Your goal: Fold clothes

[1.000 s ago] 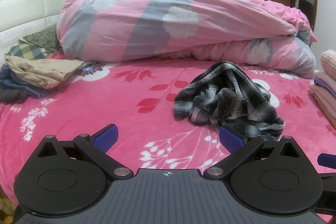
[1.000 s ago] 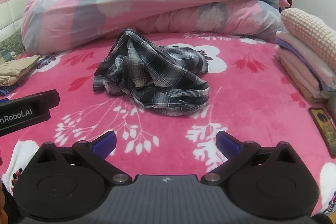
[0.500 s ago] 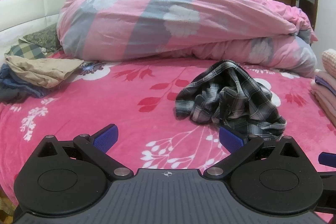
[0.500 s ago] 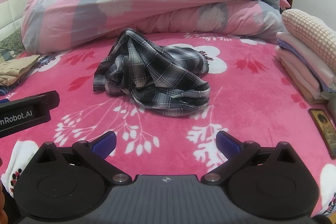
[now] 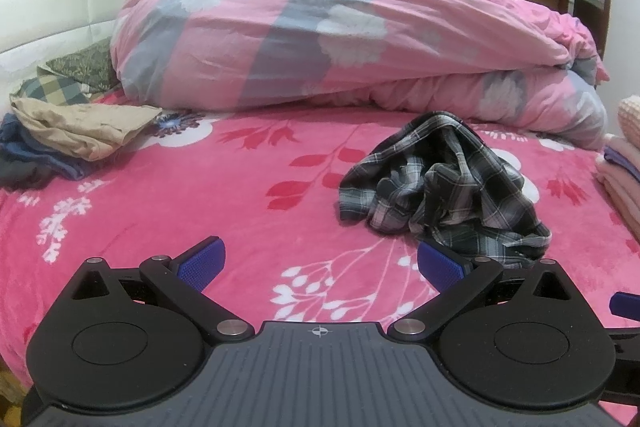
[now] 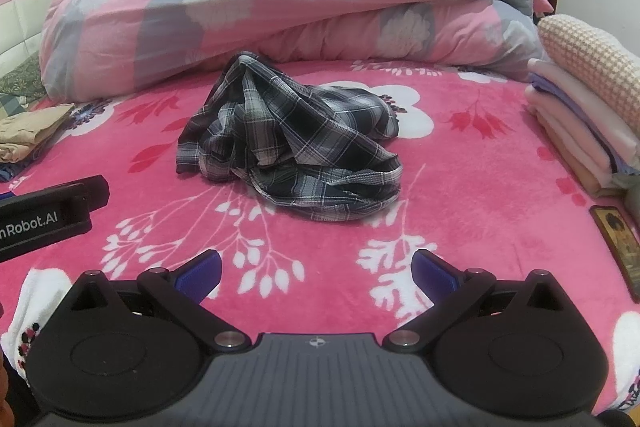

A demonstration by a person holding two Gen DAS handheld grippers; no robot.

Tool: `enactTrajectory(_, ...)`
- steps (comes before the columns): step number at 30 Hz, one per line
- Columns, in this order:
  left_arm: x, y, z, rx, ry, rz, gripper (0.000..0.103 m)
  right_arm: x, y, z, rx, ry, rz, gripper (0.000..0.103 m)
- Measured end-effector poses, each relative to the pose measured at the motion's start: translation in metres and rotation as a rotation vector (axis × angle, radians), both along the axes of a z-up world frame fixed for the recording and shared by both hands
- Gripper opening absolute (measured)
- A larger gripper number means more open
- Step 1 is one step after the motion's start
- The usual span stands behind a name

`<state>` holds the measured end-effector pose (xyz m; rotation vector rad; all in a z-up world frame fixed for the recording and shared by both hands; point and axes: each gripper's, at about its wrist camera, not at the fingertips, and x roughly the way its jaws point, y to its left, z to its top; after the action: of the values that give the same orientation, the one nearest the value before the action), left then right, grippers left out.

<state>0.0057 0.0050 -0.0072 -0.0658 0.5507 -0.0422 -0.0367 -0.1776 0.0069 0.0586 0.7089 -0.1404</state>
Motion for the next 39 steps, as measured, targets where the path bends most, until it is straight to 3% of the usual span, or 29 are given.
enactTrajectory(12, 0.023, 0.016, -0.009, -0.093, -0.021, -0.024, 0.103, 0.008, -0.006, 0.0, -0.02, -0.064, 0.001, 0.103)
enactTrajectory(19, 0.056, 0.021, -0.016, -0.088, -0.097, -0.01, 0.103, 0.03, -0.008, 0.012, -0.103, -0.224, 0.104, 0.103)
enactTrajectory(25, 0.099, 0.028, -0.034, -0.159, -0.092, -0.007, 0.101, 0.074, -0.003, 0.024, -0.201, -0.352, 0.205, 0.103)
enactTrajectory(28, 0.117, 0.025, -0.045, -0.174, -0.066, -0.019, 0.094, 0.107, 0.002, 0.025, -0.195, -0.365, 0.256, 0.103)
enactTrajectory(31, 0.133, 0.02, -0.057, -0.176, -0.035, -0.041, 0.075, 0.139, 0.009, 0.023, -0.194, -0.355, 0.296, 0.103)
enactTrajectory(36, 0.152, 0.007, -0.071, -0.173, 0.01, -0.091, 0.054, 0.188, 0.025, 0.006, -0.198, -0.265, 0.345, 0.102)
enactTrajectory(37, 0.154, 0.004, -0.072, -0.165, 0.013, -0.103, 0.05, 0.193, 0.027, 0.002, -0.201, -0.253, 0.353, 0.098)
enactTrajectory(39, 0.156, -0.001, -0.074, -0.15, 0.016, -0.127, 0.041, 0.199, 0.027, -0.002, -0.187, -0.238, 0.36, 0.075)
